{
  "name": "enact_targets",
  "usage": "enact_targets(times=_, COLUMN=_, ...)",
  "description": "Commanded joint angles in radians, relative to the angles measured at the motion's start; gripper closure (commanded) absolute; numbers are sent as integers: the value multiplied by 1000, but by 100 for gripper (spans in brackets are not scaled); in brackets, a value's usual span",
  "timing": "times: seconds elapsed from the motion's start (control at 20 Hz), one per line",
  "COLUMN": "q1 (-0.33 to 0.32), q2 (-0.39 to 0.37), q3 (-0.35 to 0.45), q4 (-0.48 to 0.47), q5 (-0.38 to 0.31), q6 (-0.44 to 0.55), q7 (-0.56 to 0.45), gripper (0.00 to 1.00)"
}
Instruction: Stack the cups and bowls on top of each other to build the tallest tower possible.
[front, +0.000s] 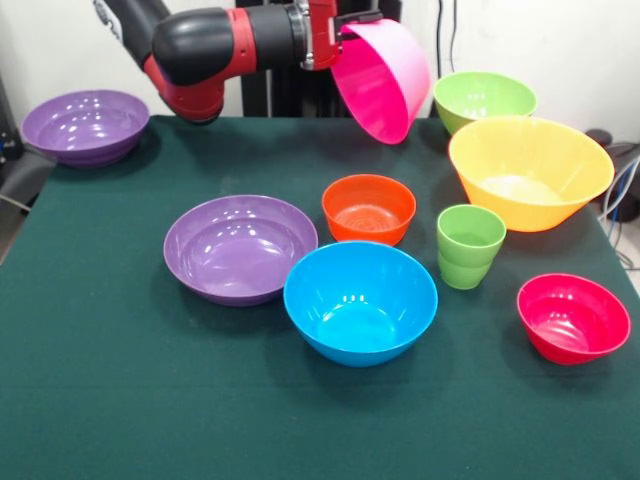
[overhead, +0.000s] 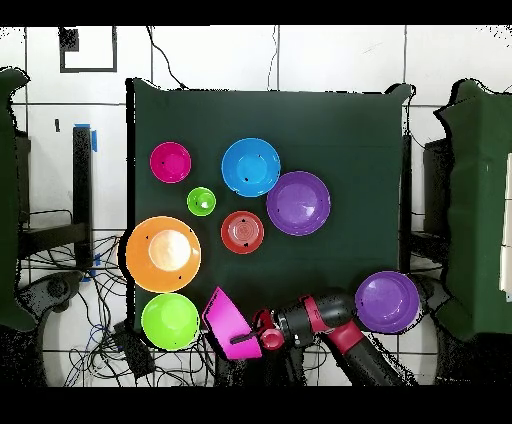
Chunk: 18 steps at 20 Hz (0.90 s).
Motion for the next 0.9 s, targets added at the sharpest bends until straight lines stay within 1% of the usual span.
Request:
enact_targets(times=0.05, q1=27, q2=34, q3=-69, q4=-269, q5=-34, q6=-29, q7=-228, gripper=100)
enact_targets(times=0.9, q1=26, q2=28, q3=-61, q4=-255, q5=-31, q6=-47, q7=-212, gripper=100)
